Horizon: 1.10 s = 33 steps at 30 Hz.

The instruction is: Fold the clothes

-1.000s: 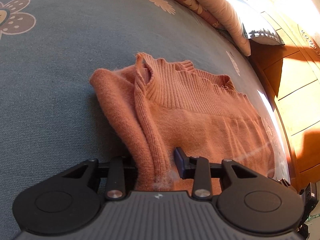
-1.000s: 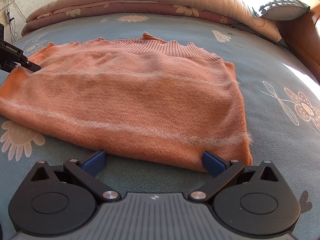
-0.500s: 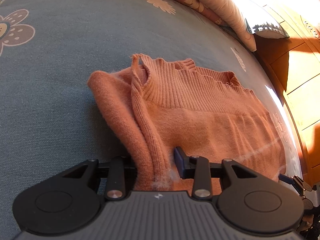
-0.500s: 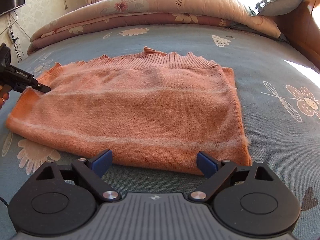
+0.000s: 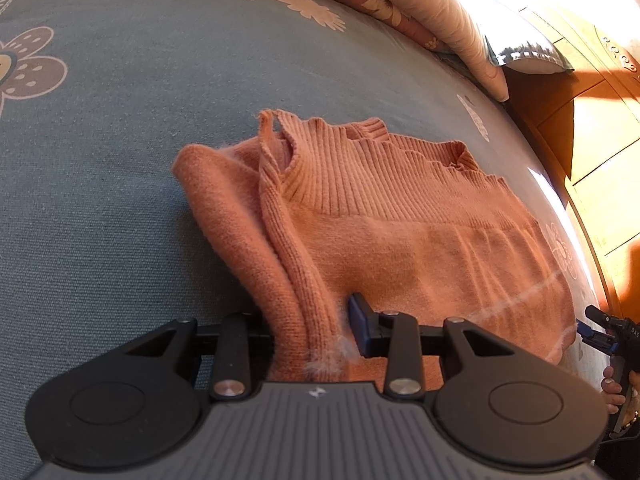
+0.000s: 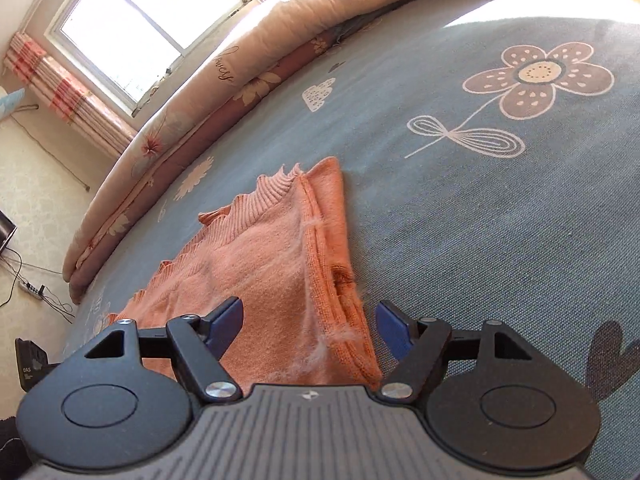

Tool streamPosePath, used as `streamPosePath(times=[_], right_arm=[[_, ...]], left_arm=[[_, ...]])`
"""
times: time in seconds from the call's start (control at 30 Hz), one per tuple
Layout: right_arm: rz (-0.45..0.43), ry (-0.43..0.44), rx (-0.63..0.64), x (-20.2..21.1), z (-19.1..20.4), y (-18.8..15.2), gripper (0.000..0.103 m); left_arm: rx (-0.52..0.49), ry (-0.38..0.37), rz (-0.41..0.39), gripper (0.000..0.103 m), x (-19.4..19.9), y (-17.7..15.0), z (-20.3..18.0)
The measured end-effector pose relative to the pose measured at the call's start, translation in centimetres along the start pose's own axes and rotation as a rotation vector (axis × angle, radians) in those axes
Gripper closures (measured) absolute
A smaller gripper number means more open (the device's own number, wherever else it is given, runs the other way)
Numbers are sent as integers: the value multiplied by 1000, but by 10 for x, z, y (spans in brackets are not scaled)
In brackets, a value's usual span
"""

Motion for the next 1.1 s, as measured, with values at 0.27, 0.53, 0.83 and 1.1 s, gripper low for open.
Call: streamPosePath(times=[0.27,0.53,0.83,1.1], right_arm=[[-32,45,-125,-5,-11,13,25],[11,186,-58,-16,25,3,24],[-25,113,-125,-1,-5,20,38],[100,67,-179,-53,-37,35,30]], left_arm=[[23,-7,-21,68,2,-2,3],[16,-7,-24,68,1,-3,1],[16,-4,-35,68,2,-4,2],[21,-7,-36,68,3,-4,3]])
Point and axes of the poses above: each gripper's, at about its wrist camera, not at the fingertips, and x roughly against the way its jaws point, z to its left, y to its top, the point moved 6 cm from there along -x, roughly the way its jaws point, and after that the axes turned 15 degrees about -z, right-handed, at the moved point
